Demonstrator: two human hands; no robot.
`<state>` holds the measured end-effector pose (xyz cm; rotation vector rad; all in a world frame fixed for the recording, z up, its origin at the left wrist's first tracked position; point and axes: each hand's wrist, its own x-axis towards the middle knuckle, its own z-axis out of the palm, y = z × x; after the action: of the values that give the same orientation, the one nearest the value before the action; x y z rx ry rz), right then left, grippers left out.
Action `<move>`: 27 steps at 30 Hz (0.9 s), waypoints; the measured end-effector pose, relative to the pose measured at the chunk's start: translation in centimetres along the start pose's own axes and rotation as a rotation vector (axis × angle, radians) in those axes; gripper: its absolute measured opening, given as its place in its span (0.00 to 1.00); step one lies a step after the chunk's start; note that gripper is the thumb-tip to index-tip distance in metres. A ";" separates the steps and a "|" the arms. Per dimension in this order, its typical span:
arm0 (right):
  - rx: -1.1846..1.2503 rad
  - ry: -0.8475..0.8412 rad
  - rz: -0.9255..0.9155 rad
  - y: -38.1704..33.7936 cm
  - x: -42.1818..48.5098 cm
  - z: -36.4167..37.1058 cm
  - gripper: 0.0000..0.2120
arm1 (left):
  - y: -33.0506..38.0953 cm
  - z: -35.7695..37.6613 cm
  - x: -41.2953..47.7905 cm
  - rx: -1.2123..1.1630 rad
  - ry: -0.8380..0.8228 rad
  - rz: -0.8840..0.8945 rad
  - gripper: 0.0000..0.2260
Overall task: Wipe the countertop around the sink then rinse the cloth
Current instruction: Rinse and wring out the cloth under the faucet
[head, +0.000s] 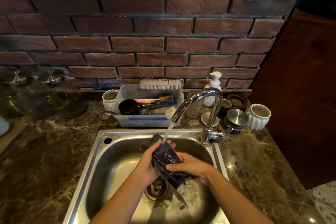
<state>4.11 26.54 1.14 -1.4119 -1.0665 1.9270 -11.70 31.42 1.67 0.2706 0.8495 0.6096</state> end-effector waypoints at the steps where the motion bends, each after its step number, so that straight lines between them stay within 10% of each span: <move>1: 0.020 0.013 0.006 0.4 -0.1 -0.2 0.31 | 0.2 0.3 0.1 0.068 0.012 0.038 0.23; 8: 0.165 0.157 0.001 2.3 -0.4 -0.4 0.23 | -0.6 2.3 0.7 0.121 0.032 0.137 0.11; 16: 0.421 0.176 -0.009 3.4 -1.4 -0.7 0.19 | 0.7 2.6 0.6 -0.028 -0.027 0.051 0.26; 27: 0.748 0.345 0.077 2.3 0.5 3.2 0.13 | -0.2 2.6 -0.2 0.748 0.273 0.432 0.22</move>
<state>1.01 24.73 -0.60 -1.2679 -0.0955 1.7588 -9.70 31.16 3.37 1.0896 1.2802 0.7172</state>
